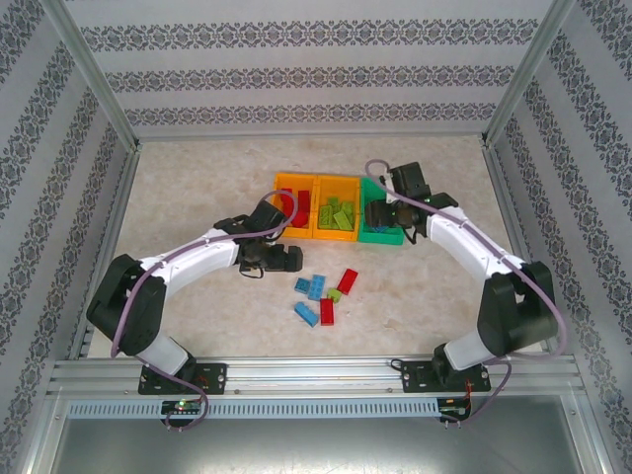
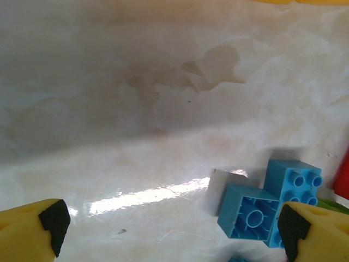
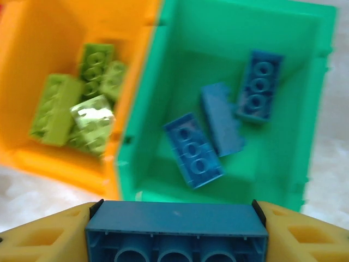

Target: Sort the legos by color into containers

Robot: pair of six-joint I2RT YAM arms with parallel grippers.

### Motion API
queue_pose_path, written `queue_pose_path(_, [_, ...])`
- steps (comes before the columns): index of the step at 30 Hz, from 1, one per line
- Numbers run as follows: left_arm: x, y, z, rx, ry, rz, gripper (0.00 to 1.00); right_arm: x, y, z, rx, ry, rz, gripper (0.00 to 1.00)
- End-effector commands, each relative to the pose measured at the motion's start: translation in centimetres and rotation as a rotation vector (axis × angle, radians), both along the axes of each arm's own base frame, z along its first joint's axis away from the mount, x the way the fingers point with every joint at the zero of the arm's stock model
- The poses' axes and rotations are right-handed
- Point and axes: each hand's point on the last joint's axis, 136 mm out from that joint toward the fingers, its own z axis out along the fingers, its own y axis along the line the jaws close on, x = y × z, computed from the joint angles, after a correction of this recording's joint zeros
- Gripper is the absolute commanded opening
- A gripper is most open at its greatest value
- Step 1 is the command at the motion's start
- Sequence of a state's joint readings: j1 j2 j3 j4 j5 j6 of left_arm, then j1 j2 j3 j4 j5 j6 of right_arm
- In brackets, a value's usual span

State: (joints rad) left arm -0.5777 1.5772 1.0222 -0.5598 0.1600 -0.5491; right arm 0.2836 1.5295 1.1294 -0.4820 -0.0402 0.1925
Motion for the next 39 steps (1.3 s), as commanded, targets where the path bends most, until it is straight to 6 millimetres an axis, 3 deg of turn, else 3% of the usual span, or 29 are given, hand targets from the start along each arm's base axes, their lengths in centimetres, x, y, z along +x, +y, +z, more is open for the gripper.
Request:
queue_pose_path(1, [-0.1, -1.8, 0.2, 0.0, -0.004, -0.076, 1.0, 1.7, -1.1, -1.2, -0.017, 0.058, -0.045, 0.6])
queue_pose_path(7, [-0.8, -3.5, -0.4, 0.021, 0.015, -0.132, 0.98, 4.2, -1.5, -3.2, -0.038, 0.121, -0.068, 0.63])
queue_pose_path(11, [-0.8, -4.0, -0.8, 0.034, 0.023, -0.142, 0.98, 4.6, -1.8, -4.0, -0.046, 0.143, -0.079, 0.72])
queue_pose_path(14, [-0.6, -4.1, -0.8, 0.036, 0.019, -0.137, 0.98, 4.1, -1.5, -3.8, -0.028, 0.143, -0.065, 0.86])
queue_pose_path(19, [-0.1, -4.1, -0.3, 0.034, -0.004, -0.122, 0.99, 2.3, -1.0, -1.7, 0.026, 0.108, -0.062, 0.91])
queue_pose_path(23, [0.2, -3.8, 0.3, 0.044, -0.04, -0.125, 0.99, -0.5, -0.6, -0.4, 0.086, 0.117, -0.11, 0.9])
queue_pose_path(28, [0.5, -3.5, 1.4, 0.069, -0.083, -0.16, 0.99, -4.5, 0.9, -1.4, 0.179, 0.184, -0.163, 0.89])
queue_pose_path(33, [0.5, -7.7, 3.7, 0.005, -0.133, -0.326, 0.97, -6.9, -0.5, -3.2, 0.178, 0.183, -0.252, 0.89])
queue_pose_path(35, [0.0, -9.8, 3.6, 0.018, -0.131, -0.405, 0.97, -7.4, -1.5, -3.5, 0.18, 0.185, -0.286, 0.89])
queue_pose_path(39, [-1.4, -13.3, 1.3, 0.081, -0.062, -0.534, 0.93, -8.1, -4.0, -3.3, 0.176, 0.164, -0.364, 0.91])
